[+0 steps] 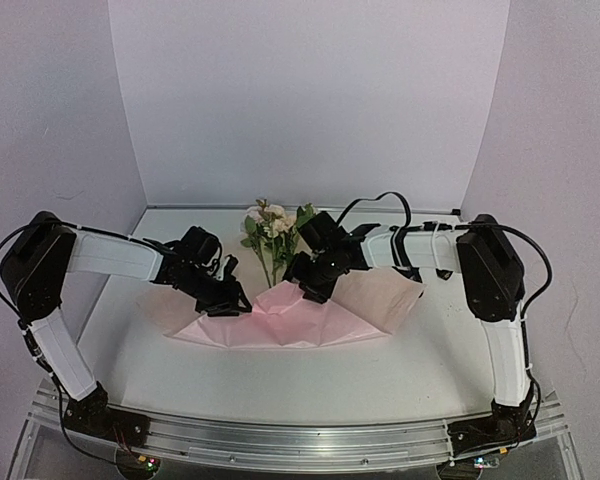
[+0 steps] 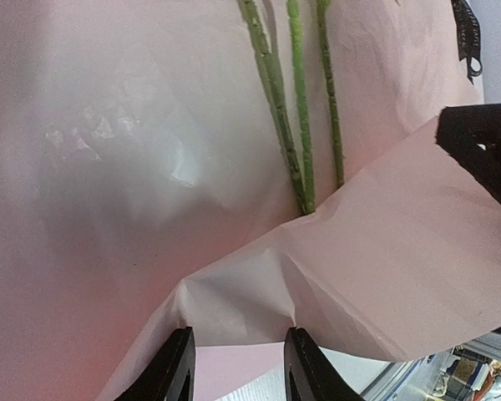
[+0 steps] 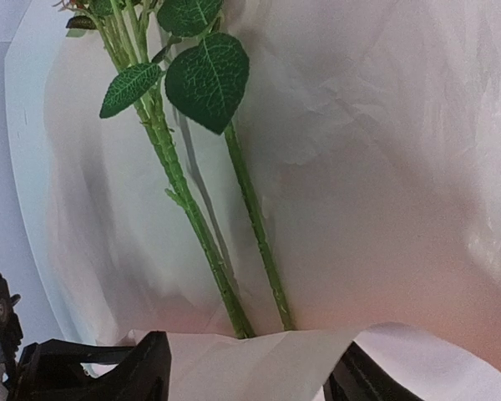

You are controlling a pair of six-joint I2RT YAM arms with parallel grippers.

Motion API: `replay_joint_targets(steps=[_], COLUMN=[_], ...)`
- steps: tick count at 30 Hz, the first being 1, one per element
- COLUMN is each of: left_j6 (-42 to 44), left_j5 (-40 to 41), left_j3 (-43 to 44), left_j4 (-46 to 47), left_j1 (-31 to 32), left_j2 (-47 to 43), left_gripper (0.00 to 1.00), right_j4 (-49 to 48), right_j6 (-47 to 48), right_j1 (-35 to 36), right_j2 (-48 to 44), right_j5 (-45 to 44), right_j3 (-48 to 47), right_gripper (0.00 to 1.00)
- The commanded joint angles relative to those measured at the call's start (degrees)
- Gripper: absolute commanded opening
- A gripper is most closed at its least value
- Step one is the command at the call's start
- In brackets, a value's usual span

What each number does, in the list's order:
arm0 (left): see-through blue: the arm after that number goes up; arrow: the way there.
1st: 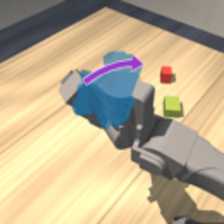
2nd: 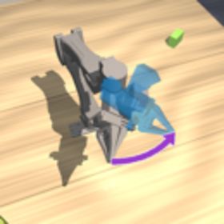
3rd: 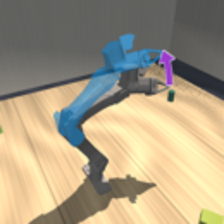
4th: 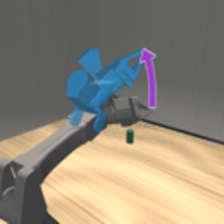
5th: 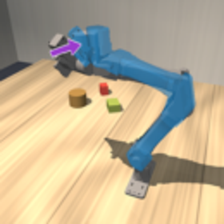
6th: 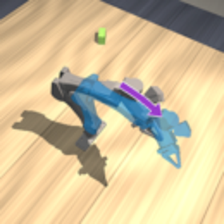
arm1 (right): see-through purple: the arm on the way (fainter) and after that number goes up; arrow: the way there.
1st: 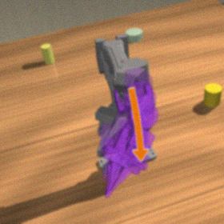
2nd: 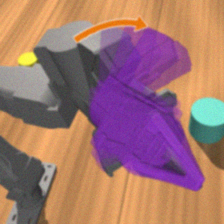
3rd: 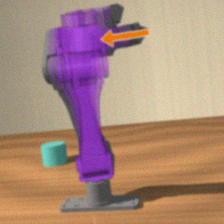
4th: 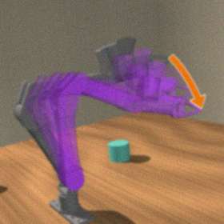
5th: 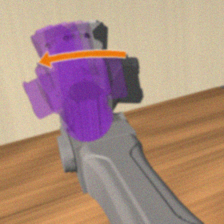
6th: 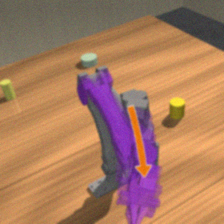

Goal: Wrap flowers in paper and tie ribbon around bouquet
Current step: Fold the bottom corner of the flattened wrapping paper at the center of the board.

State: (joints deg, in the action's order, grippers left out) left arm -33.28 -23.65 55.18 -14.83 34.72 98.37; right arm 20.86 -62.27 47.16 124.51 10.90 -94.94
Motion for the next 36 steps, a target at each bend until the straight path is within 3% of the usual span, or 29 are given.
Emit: replay_joint_targets(steps=[1, 8, 15, 19, 28, 36], left_j6=[-1.6, -4.5, -6.0, -6.5, -6.4, -5.2], left_j5=[4.8, 8.7, 10.6, 10.5, 11.4, 13.5], left_j3=[3.1, 3.6, 4.2, 4.3, 5.0, 6.5], left_j4=[-0.5, -0.2, -0.5, -0.4, -2.0, -4.2], left_j1=[0.2, 0.2, 0.1, 0.1, 0.1, 0.0], left_j2=[1.3, 2.7, 3.7, 4.1, 4.4, 1.7], left_gripper=[0.38, 0.39, 0.39, 0.39, 0.39, 0.45], right_j4=[0.6, 0.6, 4.6, 7.5, 11.9, 13.6], right_j6=[2.6, 10.1, 19.6, 22.2, 25.3, 27.1], right_j1=[-0.9, -2.1, -2.8, 0.1, 9.4, 8.8], right_j2=[-2.1, -10.1, -16.5, -20.0, -16.9, -5.8], right_j5=[-2.5, -5.6, -2.4, -2.3, -5.1, -7.9], right_j3=[-2.1, 1.9, 2.7, 6.5, 9.4, 1.6], right_gripper=[0.76, 0.95, 0.98, 0.93, 0.64, 0.59])
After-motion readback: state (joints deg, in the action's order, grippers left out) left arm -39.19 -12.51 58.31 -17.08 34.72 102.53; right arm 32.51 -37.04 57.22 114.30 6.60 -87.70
